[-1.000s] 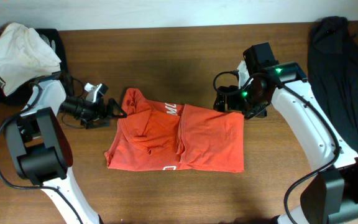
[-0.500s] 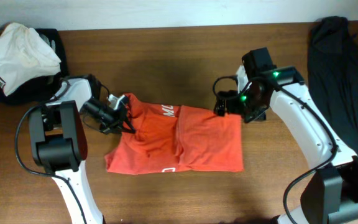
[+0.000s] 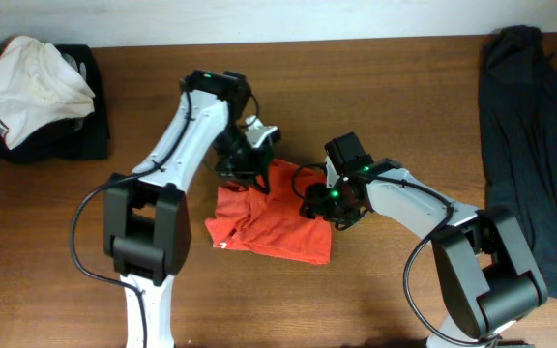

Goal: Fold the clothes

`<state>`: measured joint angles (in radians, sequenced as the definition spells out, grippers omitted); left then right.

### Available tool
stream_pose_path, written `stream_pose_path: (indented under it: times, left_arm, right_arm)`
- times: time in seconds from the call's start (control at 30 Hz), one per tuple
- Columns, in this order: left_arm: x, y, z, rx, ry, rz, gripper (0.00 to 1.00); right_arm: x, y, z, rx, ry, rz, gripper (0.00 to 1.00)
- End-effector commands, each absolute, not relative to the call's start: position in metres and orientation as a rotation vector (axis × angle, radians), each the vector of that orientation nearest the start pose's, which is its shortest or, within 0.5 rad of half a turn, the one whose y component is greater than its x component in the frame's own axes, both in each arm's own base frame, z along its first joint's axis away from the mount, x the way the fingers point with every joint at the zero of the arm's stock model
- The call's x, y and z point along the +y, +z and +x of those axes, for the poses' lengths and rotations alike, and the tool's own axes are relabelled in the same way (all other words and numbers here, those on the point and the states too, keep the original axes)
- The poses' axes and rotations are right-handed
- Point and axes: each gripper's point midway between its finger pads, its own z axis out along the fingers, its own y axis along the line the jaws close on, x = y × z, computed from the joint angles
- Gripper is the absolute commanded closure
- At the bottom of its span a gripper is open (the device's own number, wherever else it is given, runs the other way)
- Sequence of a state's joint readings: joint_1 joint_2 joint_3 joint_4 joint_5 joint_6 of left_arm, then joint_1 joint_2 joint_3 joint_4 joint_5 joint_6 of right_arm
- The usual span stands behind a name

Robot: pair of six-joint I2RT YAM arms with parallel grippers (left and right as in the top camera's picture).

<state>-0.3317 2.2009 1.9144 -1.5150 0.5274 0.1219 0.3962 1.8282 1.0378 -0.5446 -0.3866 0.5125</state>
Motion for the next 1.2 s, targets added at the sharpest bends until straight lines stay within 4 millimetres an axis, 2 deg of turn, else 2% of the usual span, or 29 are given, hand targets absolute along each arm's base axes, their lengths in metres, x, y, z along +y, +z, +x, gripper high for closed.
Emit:
stream_pose_path:
  times: [0.0, 0.03, 0.1, 0.13, 0.17, 0.2, 0.23, 0.27, 0.37, 0.4, 0.43, 0.47, 0.5, 0.53, 0.57, 0.6, 0.63, 0.73, 0.8, 0.87, 0.93, 0.97, 1.0, 1.07, 1.13, 1.17]
  left_arm:
    - [-0.247, 0.114, 0.313, 3.152, -0.903, 0.81, 0.99]
    - [-0.25, 0.113, 0.312, 3.148, -0.898, 0.823, 0.99]
    - [-0.257, 0.113, 0.307, 3.152, -0.894, 0.845, 0.88]
    - [-0.257, 0.112, 0.305, 3.154, -0.882, 0.855, 0.71]
    - [-0.255, 0.111, 0.306, 3.158, -0.857, 0.858, 0.68]
    - [-0.255, 0.111, 0.306, 3.16, -0.854, 0.854, 0.37]
    - [-0.255, 0.111, 0.307, 3.159, -0.855, 0.854, 0.24]
    - [-0.256, 0.111, 0.308, 3.151, -0.855, 0.856, 0.18]
    - [-0.256, 0.112, 0.315, 3.126, -0.856, 0.841, 0.18]
    - [-0.251, 0.119, 0.325, 3.106, -0.859, 0.811, 0.17]
    - [-0.239, 0.137, 0.342, 3.066, -0.856, 0.749, 0.17]
    - [-0.21, 0.158, 0.364, 3.036, -0.795, 0.646, 0.18]
    - [-0.162, 0.167, 0.38, 3.065, -0.64, 0.505, 0.16]
    - [-0.133, 0.164, 0.381, 3.113, -0.563, 0.426, 0.15]
    - [-0.116, 0.158, 0.378, 3.151, -0.576, 0.375, 0.14]
    - [-0.112, 0.145, 0.375, 3.169, -0.624, 0.361, 0.13]
    - [-0.123, 0.128, 0.372, 3.173, -0.696, 0.374, 0.08]
    - [-0.173, 0.098, 0.364, 3.105, -0.887, 0.482, 0.09]
    - [-0.202, 0.08, 0.353, 3.108, -0.886, 0.534, 0.09]
    - [-0.22, 0.075, 0.347, 3.097, -0.887, 0.578, 0.11]
    - [-0.234, 0.075, 0.343, 3.076, -0.887, 0.643, 0.43]
    - [-0.241, 0.076, 0.339, 3.068, -0.898, 0.67, 0.67]
    - [-0.257, 0.081, 0.334, 3.035, -0.965, 0.712, 0.93]
    - [-0.266, 0.087, 0.331, 3.006, -0.975, 0.759, 0.98]
    - [-0.279, 0.099, 0.325, 2.96, -0.975, 0.828, 0.97]
    - [-0.283, 0.099, 0.321, 2.959, -0.975, 0.848, 0.97]
  right_arm:
    - [0.189, -0.031, 0.279, 3.152, 0.599, 0.134, 0.36]
    - [0.19, -0.03, 0.28, 3.152, 0.608, 0.132, 0.36]
    - [0.193, -0.019, 0.283, 3.163, 0.621, 0.096, 0.34]
    - [0.19, -0.01, 0.288, 3.17, 0.615, 0.083, 0.29]
    - [0.181, 0.002, 0.296, 3.185, 0.605, 0.124, 0.28]
    - [0.172, 0.013, 0.304, 3.187, 0.603, 0.141, 0.26]
    - [0.155, 0.03, 0.316, 3.182, 0.6, 0.157, 0.24]
    - [0.13, 0.057, 0.334, 3.16, 0.604, 0.187, 0.22]
    - [0.076, 0.114, 0.361, 3.091, 0.609, 0.285, 0.19]
    - [0.063, 0.131, 0.367, 3.065, 0.61, 0.304, 0.19]
    - [0.054, 0.15, 0.37, 3.033, 0.619, 0.305, 0.18]
    - [0.054, 0.159, 0.37, 3.023, 0.616, 0.274, 0.18]
    - [0.058, 0.16, 0.367, 3.033, 0.617, 0.257, 0.17]
    - [0.062, 0.16, 0.367, 3.036, 0.617, 0.244, 0.16]
    - [0.068, 0.16, 0.368, 3.033, 0.619, 0.214, 0.15]
    - [0.078, 0.16, 0.37, 3.024, 0.619, 0.171, 0.14]
    - [0.084, 0.16, 0.37, 3.022, 0.62, 0.147, 0.12]
    - [0.088, 0.16, 0.37, 3.024, 0.619, 0.131, 0.1]
    - [0.087, 0.16, 0.369, 3.026, 0.609, 0.131, 0.11]
    - [0.087, 0.16, 0.369, 3.026, 0.608, 0.131, 0.1]
    - [0.078, 0.157, 0.37, 3.034, 0.528, 0.136, 0.1]
    - [0.072, 0.154, 0.371, 3.04, 0.467, 0.139, 0.1]
    - [0.068, 0.152, 0.372, 3.041, 0.429, 0.141, 0.09]
    - [0.061, 0.15, 0.375, 3.035, 0.417, 0.162, 0.09]
    - [0.038, 0.15, 0.381, 3.012, 0.414, 0.255, 0.09]
    - [0.027, 0.15, 0.382, 3.006, 0.412, 0.297, 0.09]
